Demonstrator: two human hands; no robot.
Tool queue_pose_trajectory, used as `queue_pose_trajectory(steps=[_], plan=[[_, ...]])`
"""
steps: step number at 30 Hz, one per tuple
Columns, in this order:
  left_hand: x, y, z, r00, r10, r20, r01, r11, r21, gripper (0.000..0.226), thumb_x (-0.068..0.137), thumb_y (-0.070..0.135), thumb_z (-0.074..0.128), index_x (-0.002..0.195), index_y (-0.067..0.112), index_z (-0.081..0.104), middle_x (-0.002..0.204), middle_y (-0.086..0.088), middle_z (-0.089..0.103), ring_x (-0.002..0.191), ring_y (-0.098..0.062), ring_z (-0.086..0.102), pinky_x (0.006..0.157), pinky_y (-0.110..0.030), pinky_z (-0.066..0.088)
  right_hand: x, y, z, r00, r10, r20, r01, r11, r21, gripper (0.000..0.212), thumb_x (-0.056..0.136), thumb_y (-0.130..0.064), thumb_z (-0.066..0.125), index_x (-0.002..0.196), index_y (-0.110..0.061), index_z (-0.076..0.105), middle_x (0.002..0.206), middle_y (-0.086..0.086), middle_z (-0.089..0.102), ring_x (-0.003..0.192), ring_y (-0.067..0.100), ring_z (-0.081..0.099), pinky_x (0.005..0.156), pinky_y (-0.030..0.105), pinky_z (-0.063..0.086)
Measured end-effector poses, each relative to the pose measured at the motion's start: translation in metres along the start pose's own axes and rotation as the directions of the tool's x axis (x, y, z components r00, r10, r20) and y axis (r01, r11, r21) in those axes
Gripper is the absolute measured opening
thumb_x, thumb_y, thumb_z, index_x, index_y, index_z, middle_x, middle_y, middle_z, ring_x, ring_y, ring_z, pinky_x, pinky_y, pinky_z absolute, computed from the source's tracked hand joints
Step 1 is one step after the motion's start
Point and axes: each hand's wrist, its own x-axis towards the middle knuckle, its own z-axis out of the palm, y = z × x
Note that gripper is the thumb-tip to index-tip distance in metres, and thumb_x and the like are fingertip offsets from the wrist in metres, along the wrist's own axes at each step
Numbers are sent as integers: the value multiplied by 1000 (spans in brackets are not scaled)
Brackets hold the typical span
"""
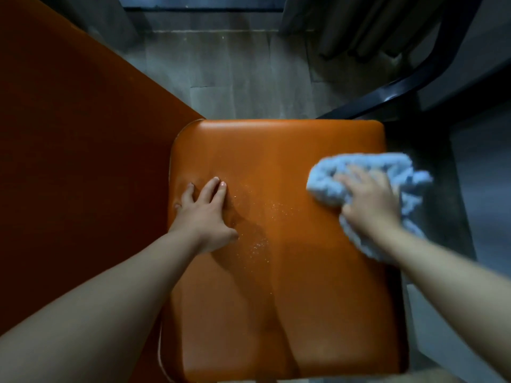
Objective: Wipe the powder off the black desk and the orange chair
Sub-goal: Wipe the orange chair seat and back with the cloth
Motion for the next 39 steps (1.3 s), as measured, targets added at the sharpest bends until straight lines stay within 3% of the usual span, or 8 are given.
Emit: queue_pose_trajectory(steps=[6, 12, 14, 19, 25, 28, 35, 39], plan=[[1, -2, 3, 1000, -6, -14, 6, 1000, 0, 103, 74, 48, 63, 149, 34, -6, 154, 21, -15, 142, -29, -16, 117, -53, 10, 78, -17, -13, 970, 230, -81, -221, 970, 101, 56, 80, -10, 46, 130, -34, 47, 140, -1, 41, 124, 35, 33, 99, 52, 29], [-4, 4, -3, 1000, -9, 16, 8, 1000, 8, 102, 76, 47, 62, 149, 32, -7, 155, 19, -16, 143, -30, -16, 117, -53, 9, -90, -37, 8, 951, -309, -7, 309, 951, 17, 50, 49, -16, 60, 96, -25, 73, 112, 3, 69, 91, 36, 65, 73, 50, 47], [-4, 4, -4, 1000, -5, 13, 5, 1000, 16, 102, 76, 47, 62, 149, 32, -7, 154, 19, -16, 142, -30, -16, 116, -53, 10, -64, -32, 3, 928, -371, 40, 370, 929, 19, 51, 56, -14, 59, 103, -26, 71, 120, 3, 66, 100, 35, 61, 80, 53, 44], [-3, 2, -4, 1000, -8, 24, 8, 1000, 3, 101, 76, 47, 62, 149, 33, -7, 154, 20, -15, 142, -30, -16, 117, -53, 10, 98, -18, -19, 997, 66, -37, -65, 997, 28, 56, 83, -17, 50, 135, -36, 42, 144, -4, 39, 128, 33, 32, 103, 55, 25], [-2, 2, -4, 999, -22, 28, 22, 1000, 14, 102, 76, 44, 63, 149, 34, -8, 154, 21, -16, 142, -29, -17, 116, -54, 11, -17, -2, -4, 996, 86, 22, -88, 989, 120, 51, 76, -24, 44, 125, -27, 58, 144, -1, 45, 123, 35, 40, 97, 49, 32], [-1, 0, -1, 999, -34, 27, 33, 999, 29, 104, 76, 42, 65, 148, 35, -10, 152, 23, -18, 142, -28, -17, 116, -54, 11, -111, -5, 10, 1000, 27, 8, -28, 991, 128, 52, 61, -26, 39, 101, -21, 71, 121, 5, 65, 101, 37, 58, 81, 51, 43], [3, -2, 3, 998, -61, -17, 63, 990, 128, 107, 76, 41, 69, 148, 36, -11, 153, 23, -18, 143, -30, -14, 115, -51, 15, 35, 15, -7, 980, 173, -94, -155, 973, 171, 47, 75, -13, 46, 118, -29, 58, 133, -2, 51, 120, 33, 39, 99, 47, 29], [2, 2, 2, 998, -67, -18, 69, 983, 172, 104, 79, 37, 67, 148, 35, -11, 154, 20, -18, 143, -31, -12, 115, -50, 17, -66, 9, 13, 980, 160, -116, -139, 975, 172, 43, 68, -15, 51, 107, -22, 67, 122, 3, 62, 108, 35, 50, 92, 49, 36]])
